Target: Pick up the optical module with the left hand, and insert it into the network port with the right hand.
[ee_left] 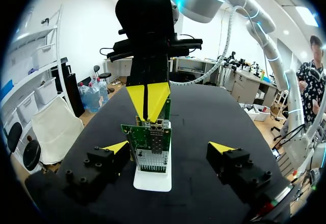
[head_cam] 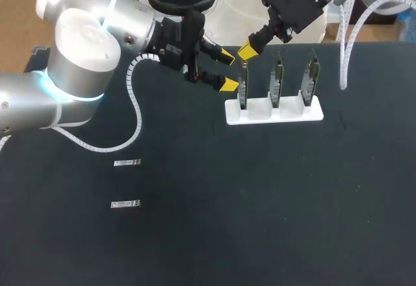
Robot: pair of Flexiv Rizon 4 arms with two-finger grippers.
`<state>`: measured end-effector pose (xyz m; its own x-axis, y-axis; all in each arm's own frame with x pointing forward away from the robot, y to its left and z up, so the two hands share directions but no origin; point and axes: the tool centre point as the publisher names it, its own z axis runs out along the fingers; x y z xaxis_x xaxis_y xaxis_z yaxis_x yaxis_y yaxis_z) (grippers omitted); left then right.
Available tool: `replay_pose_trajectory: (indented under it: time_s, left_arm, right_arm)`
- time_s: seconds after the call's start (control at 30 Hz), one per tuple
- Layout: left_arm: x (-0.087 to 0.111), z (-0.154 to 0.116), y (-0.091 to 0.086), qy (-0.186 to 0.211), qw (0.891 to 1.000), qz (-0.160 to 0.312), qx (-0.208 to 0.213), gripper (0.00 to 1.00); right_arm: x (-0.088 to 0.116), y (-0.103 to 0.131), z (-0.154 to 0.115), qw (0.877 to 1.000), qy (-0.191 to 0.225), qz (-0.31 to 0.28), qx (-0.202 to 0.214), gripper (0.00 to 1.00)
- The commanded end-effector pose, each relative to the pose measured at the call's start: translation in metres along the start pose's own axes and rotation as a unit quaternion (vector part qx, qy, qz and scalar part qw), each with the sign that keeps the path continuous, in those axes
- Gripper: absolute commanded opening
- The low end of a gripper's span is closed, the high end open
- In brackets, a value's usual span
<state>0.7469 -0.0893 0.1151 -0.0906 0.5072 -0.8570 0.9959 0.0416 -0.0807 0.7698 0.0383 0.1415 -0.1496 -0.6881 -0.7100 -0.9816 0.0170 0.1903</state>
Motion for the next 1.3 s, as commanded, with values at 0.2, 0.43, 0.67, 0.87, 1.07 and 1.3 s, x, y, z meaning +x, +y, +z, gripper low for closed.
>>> replay_pose_trajectory:
  time_s: [0.2, 0.43, 0.67, 0.87, 1.07, 1.3]
  left_arm:
    - [-0.001, 0.0, 0.001, 0.002, 1.0, -0.001, 0.001, 1.0]
    - [-0.001, 0.0, 0.001, 0.002, 1.0, -0.001, 0.001, 1.0]
    - [-0.001, 0.0, 0.001, 0.002, 1.0, -0.001, 0.001, 1.0]
    - [-0.001, 0.0, 0.001, 0.002, 1.0, -0.001, 0.001, 1.0]
    - [-0.001, 0.0, 0.001, 0.002, 1.0, -0.001, 0.001, 1.0]
    - [-0.001, 0.0, 0.001, 0.002, 1.0, -0.001, 0.001, 1.0]
  right_arm:
    - [0.006, -0.003, 0.006, 1.0, 0.004, 0.007, -0.002, 0.0]
    - [0.011, -0.002, 0.01, 1.0, 0.01, 0.013, -0.004, 0.0]
    - [0.016, 0.0, 0.012, 1.0, 0.012, 0.018, -0.002, 0.0]
    - [0.018, 0.002, 0.015, 1.0, 0.016, 0.017, -0.001, 0.0]
    - [0.021, 0.003, 0.017, 1.0, 0.019, 0.017, -0.004, 0.0]
    - [0.023, 0.003, 0.019, 1.0, 0.022, 0.018, -0.003, 0.0]
